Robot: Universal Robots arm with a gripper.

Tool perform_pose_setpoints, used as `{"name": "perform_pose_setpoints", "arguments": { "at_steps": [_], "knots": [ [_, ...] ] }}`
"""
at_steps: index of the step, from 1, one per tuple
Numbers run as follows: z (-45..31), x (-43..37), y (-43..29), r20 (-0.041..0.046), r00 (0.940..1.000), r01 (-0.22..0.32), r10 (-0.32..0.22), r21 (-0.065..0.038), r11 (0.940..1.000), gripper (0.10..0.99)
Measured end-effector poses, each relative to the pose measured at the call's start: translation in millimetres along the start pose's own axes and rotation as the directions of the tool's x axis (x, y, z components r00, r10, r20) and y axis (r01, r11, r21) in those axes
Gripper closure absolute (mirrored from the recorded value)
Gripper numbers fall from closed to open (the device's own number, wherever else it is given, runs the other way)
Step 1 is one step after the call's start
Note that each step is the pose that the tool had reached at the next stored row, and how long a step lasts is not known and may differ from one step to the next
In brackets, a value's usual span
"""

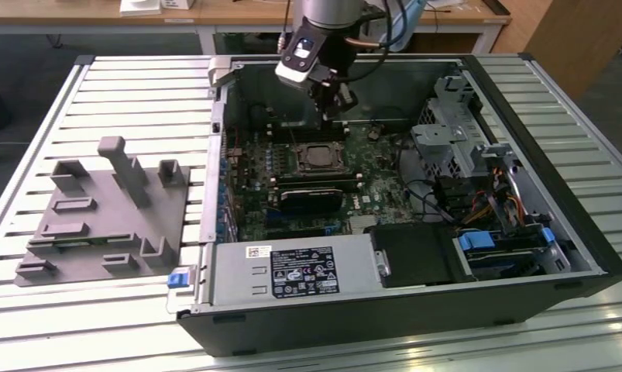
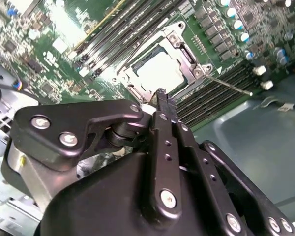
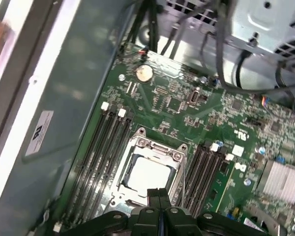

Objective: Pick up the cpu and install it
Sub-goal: 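Install the first cpu locking lever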

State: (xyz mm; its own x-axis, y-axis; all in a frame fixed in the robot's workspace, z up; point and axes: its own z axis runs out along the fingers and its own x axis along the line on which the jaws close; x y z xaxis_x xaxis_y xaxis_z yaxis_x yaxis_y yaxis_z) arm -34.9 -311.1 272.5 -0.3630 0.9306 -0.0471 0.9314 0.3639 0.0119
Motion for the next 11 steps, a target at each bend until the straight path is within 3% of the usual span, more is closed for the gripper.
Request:
{"name": "perform_pose_setpoints", "arguments": {
  "at_steps": [4,11],
  "knots": [
    [0.1,0.0,0.0,-0.0008,0.9973,0.073,-0.073,-0.004,0.9973,0.980],
    [0.4,0.2,-0.4,-0.0015,0.9842,0.177,-0.177,-0.008,0.9842,0.980]
  ]
}}
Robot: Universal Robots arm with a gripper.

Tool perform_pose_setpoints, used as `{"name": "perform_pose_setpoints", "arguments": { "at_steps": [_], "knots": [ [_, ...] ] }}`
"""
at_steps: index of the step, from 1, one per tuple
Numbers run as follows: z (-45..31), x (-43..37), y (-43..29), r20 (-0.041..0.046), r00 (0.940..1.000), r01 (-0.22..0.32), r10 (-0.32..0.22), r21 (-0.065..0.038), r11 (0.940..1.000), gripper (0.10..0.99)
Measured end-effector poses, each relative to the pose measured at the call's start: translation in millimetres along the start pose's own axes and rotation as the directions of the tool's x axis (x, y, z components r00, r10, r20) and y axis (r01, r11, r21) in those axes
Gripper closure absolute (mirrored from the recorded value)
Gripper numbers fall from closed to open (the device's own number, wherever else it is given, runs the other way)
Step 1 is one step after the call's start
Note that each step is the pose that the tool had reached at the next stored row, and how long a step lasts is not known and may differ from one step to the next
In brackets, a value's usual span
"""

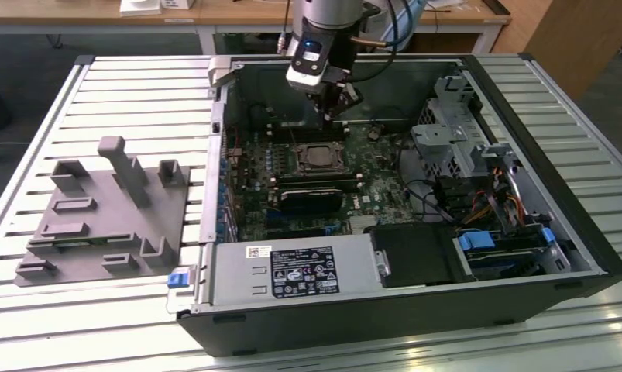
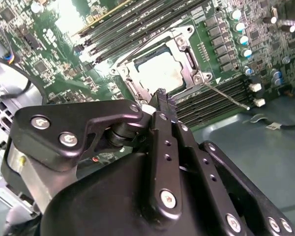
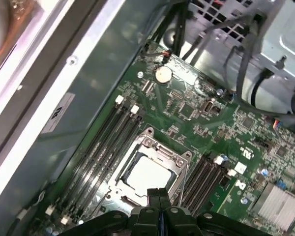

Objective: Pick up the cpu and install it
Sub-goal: 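Install the first cpu locking lever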

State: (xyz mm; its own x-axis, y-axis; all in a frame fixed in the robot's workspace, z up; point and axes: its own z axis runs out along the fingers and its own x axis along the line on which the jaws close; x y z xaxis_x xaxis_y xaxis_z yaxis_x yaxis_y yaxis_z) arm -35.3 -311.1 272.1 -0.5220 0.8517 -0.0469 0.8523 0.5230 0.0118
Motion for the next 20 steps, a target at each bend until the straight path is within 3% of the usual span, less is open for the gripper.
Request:
{"name": "perform_pose_setpoints", "arguments": {
  "at_steps": [5,9,15,20],
  "knots": [
    [0.6,0.2,-0.2,-0.0004,0.9969,0.078,-0.078,-0.003,0.9969,0.980],
    [1.1,0.2,-0.2,-0.0009,0.9888,0.149,-0.149,-0.007,0.9888,0.980],
    [1.7,0.2,-0.3,-0.0010,0.9665,0.257,-0.257,-0.012,0.9665,0.980],
    [2.1,0.3,-0.3,-0.0008,0.9391,0.344,-0.344,-0.017,0.9390,0.980]
  ]
}}
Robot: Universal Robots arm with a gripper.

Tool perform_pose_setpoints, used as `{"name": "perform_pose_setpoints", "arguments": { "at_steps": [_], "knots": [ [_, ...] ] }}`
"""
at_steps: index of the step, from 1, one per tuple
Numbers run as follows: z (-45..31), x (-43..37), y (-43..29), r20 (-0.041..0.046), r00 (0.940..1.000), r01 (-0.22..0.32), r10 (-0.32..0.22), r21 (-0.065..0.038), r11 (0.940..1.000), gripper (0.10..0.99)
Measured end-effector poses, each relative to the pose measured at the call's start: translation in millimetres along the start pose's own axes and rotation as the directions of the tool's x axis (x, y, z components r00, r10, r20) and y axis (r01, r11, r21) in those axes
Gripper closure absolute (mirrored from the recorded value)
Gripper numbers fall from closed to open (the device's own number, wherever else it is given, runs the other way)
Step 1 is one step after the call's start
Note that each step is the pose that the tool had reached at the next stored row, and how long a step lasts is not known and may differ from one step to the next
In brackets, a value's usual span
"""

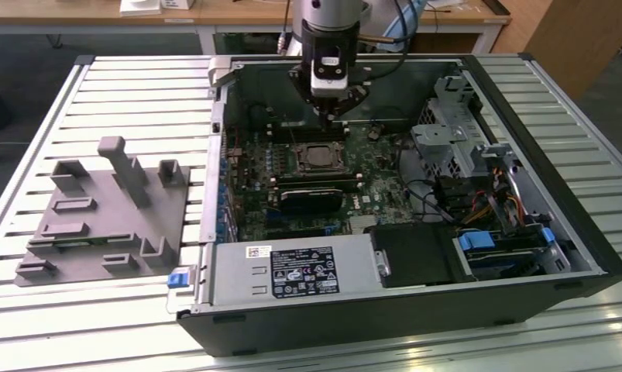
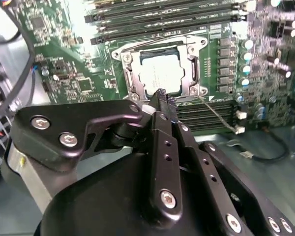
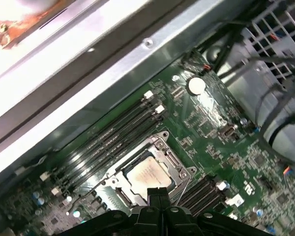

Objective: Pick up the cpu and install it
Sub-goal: 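Install the first cpu locking lever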

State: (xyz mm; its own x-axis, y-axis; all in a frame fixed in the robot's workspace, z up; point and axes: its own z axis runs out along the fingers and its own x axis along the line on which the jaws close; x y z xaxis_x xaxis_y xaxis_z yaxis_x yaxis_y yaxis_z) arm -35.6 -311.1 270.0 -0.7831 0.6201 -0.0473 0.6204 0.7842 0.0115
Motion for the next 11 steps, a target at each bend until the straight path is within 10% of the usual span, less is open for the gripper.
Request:
{"name": "perform_pose_setpoints", "arguments": {
  "at_steps": [11],
  "knots": [
    [0.8,0.0,0.0,-0.0014,0.9802,0.198,-0.198,-0.010,0.9802,0.980]
  ]
}}
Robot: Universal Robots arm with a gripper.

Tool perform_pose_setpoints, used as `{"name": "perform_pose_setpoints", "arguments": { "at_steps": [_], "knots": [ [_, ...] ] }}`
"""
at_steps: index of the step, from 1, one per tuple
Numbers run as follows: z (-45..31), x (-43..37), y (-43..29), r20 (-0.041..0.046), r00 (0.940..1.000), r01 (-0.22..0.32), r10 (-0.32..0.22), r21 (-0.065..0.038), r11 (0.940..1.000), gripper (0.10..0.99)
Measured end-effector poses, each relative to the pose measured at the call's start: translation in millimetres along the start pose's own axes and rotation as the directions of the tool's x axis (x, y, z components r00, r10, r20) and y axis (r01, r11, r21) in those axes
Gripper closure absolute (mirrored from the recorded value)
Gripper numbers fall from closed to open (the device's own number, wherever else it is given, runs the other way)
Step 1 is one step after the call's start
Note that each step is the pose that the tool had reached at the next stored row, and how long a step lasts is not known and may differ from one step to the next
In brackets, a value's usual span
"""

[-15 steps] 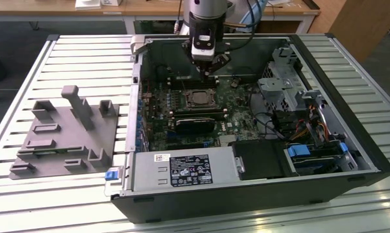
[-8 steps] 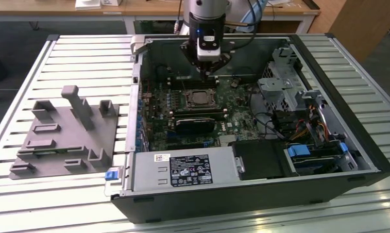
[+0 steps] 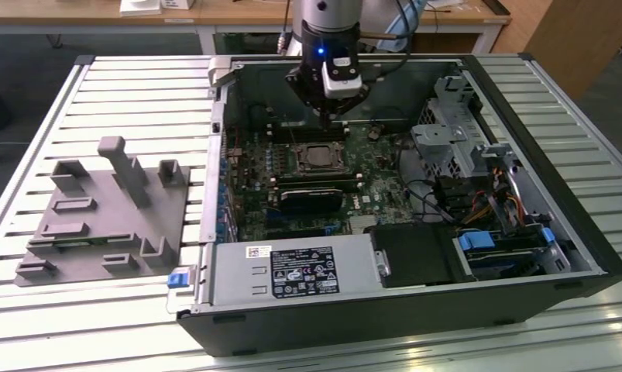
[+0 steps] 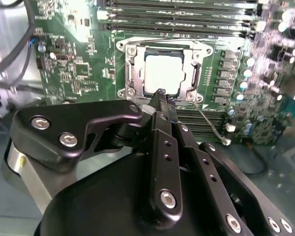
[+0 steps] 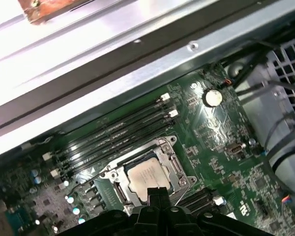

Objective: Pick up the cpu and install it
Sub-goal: 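Install the first cpu locking lever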

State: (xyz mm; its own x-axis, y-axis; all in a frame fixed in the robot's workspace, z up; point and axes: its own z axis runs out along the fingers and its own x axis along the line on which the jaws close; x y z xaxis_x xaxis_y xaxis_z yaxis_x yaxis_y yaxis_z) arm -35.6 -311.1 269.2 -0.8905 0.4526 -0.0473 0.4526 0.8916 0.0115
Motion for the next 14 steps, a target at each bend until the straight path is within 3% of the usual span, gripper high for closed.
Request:
{"name": "perform_pose_setpoints", "arguments": {
  "at_steps": [4,7,11,14],
  "knots": [
    [0.3,0.0,0.0,-0.0007,0.9973,0.073,-0.073,-0.003,0.9973,0.980],
    [0.5,0.0,0.0,-0.0011,0.9920,0.126,-0.127,-0.006,0.9919,0.980],
    [0.8,0.0,0.0,-0.0013,0.9800,0.199,-0.199,-0.010,0.9800,0.980],
    [1.1,0.1,0.0,-0.0013,0.9679,0.251,-0.251,-0.012,0.9678,0.980]
  ]
}}
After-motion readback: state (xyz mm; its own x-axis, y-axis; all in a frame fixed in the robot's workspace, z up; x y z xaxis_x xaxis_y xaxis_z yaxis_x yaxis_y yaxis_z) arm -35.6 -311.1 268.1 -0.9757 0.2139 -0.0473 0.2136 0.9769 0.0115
